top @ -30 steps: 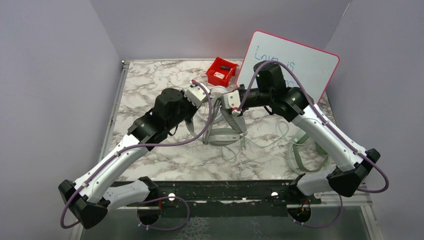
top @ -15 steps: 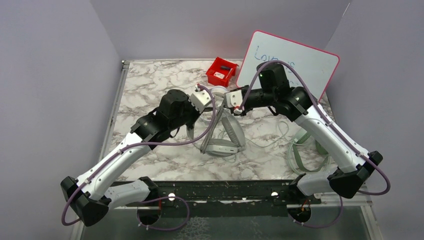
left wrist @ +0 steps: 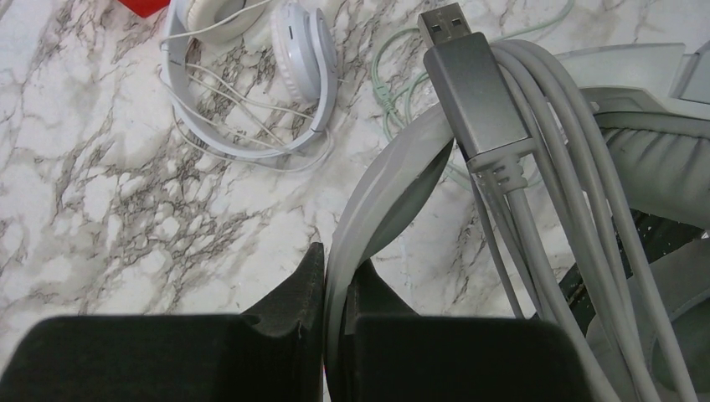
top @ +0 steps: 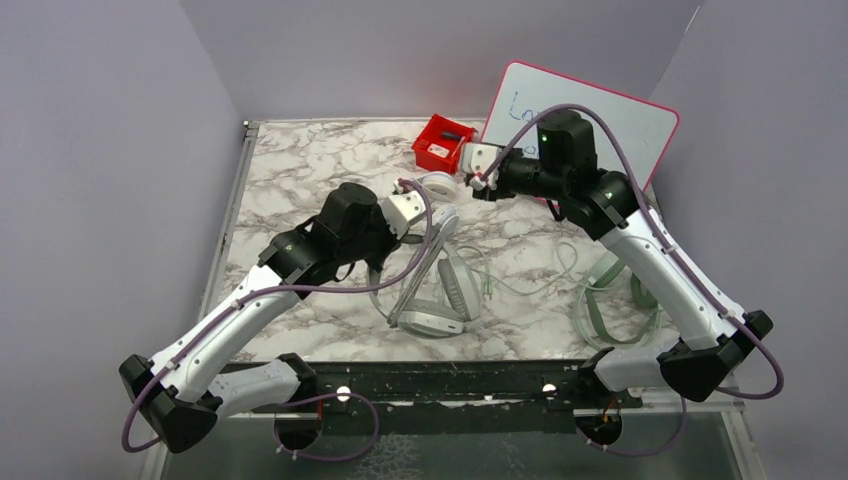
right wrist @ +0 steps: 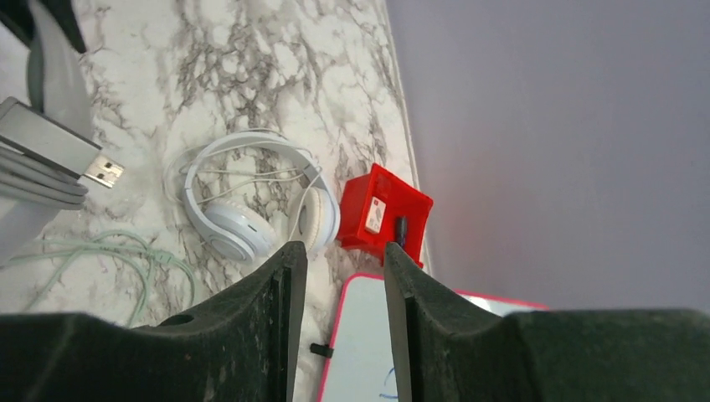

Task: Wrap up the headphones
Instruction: Wrap the headphones cable around the headphones.

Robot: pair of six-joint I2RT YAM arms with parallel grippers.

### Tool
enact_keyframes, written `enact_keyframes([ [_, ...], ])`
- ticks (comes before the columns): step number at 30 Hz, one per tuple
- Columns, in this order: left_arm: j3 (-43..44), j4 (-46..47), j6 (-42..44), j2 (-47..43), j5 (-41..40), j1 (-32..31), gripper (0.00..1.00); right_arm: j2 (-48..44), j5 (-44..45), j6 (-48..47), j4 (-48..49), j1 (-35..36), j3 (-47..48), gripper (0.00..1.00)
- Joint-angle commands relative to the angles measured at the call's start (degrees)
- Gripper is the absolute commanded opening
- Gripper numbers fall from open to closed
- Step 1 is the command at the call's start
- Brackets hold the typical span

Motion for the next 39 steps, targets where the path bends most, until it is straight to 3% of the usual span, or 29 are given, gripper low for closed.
enact_keyframes([
  [1, 3.3, 0.1, -4.6, 0.0, 2.7, 3.5, 0.0, 0.4, 5.1, 18.1, 8.4, -2.0, 2.5, 0.45],
  [7, 3.4, -0.5, -6.9, 0.7, 6.2, 14.9, 0.0, -1.2, 10.9, 34.9, 16.0, -3.6, 0.0, 0.56],
  [9, 4.5, -0.6, -8.0, 1.9, 7.0, 18.2, 0.0, -1.4, 11.1, 40.6, 16.2, -3.7, -0.4, 0.69],
  [11, 6.2, -1.0, -9.3, 3.7, 6.9, 21.6, 0.0, -0.7, 12.1, 44.8, 13.7, -3.8, 0.9, 0.98],
  [12, 7.2, -1.1, -10.3, 5.1, 6.1, 23.5, 0.0, -0.2, 13.2, 46.8, 11.6, -3.7, 2.0, 1.0],
  [20, 13.3, 3.7, -20.0, 11.8, 10.8, 41.0, 0.0, -1.1, 7.2, 54.7, 6.8, -3.7, 2.3, 1.0],
  [24, 16.3, 7.3, -26.0, 17.3, 7.9, 47.9, 0.0, -1.4, 3.0, 56.7, 5.5, -3.7, 1.8, 1.0],
  [31, 13.3, 21.4, -34.2, 26.3, 4.3, 52.6, 0.0, -5.4, -1.4, 60.0, 9.1, -3.7, -3.2, 1.0],
  [39, 3.6, 40.2, -39.1, 32.7, 0.4, 54.6, 0.0, -7.4, 0.0, 60.6, 8.4, -3.7, -5.5, 1.0],
])
